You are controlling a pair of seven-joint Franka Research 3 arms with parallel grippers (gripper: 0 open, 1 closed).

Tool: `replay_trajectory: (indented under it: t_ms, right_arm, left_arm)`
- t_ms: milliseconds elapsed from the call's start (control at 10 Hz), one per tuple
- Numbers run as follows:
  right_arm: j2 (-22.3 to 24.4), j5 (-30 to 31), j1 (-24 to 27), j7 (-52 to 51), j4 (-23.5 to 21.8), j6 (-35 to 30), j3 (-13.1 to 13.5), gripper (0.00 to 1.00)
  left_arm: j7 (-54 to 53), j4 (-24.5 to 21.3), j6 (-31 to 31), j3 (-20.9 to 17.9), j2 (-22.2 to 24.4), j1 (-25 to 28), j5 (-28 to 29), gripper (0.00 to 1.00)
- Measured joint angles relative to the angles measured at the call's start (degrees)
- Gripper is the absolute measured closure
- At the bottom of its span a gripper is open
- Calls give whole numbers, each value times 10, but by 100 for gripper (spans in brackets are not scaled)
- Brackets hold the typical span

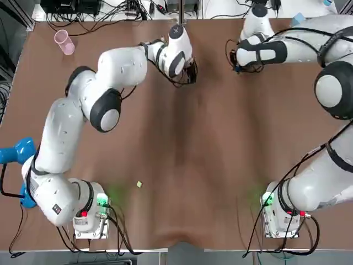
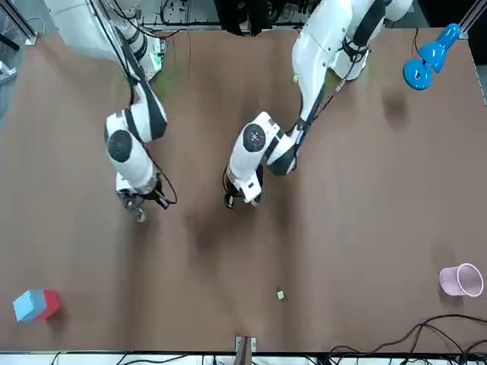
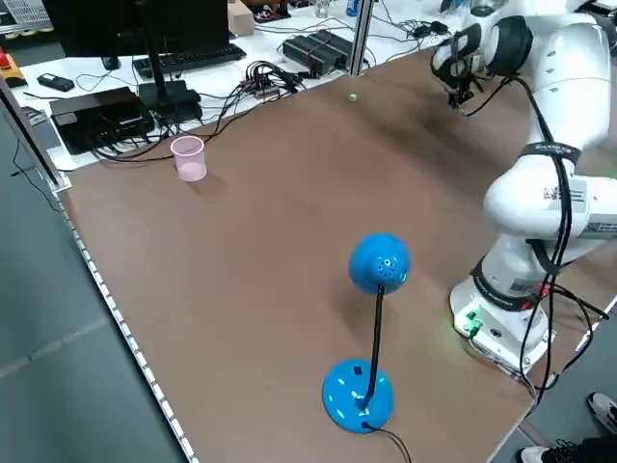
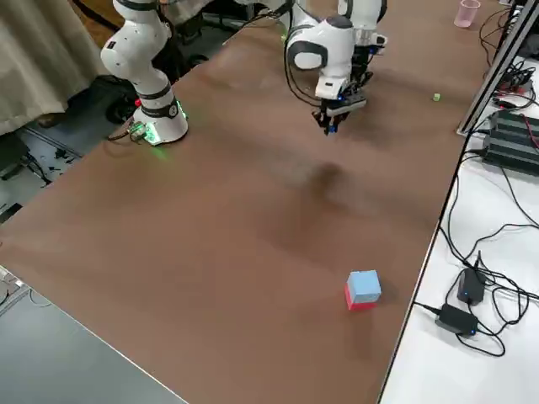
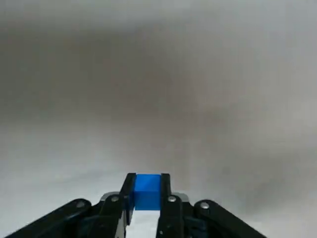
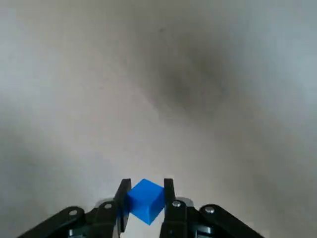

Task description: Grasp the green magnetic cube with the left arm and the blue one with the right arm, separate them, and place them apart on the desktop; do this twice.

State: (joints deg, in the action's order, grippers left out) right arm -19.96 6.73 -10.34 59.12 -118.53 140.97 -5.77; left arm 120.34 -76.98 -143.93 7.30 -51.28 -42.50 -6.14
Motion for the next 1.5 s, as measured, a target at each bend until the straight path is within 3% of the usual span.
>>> replay_trajectory:
  t_ms: [200, 500, 700, 900, 1100, 1300, 1500]
  right_arm:
    - [13, 0, 8, -63, -22, 0, 29, 70]
    - [21, -2, 25, -213, -65, -2, 61, 70]
    - [33, -4, 25, -313, -101, -36, 48, 70]
    - [42, -5, 22, -330, -122, -50, -7, 70]
    - [48, -6, 12, -331, -137, -51, -87, 70]
    - [49, -7, -2, -332, -148, -51, -161, 70]
    - [49, -8, -22, -330, -163, -52, -215, 70]
  left_arm:
    - [0, 0, -2, 0, -9, -18, -1, 76]
    - [-7, 2, 24, -13, -1, -9, 6, 34]
    - [-20, 8, 87, -26, 40, 6, 16, 5]
    - [-48, 9, 163, -29, 105, 44, 44, 0]
    - [-89, 9, 254, -30, 169, 88, 90, 0]
    - [-200, 8, 352, -30, 223, 134, 98, 0]
    - [-328, 6, 422, -29, 271, 196, 98, 0]
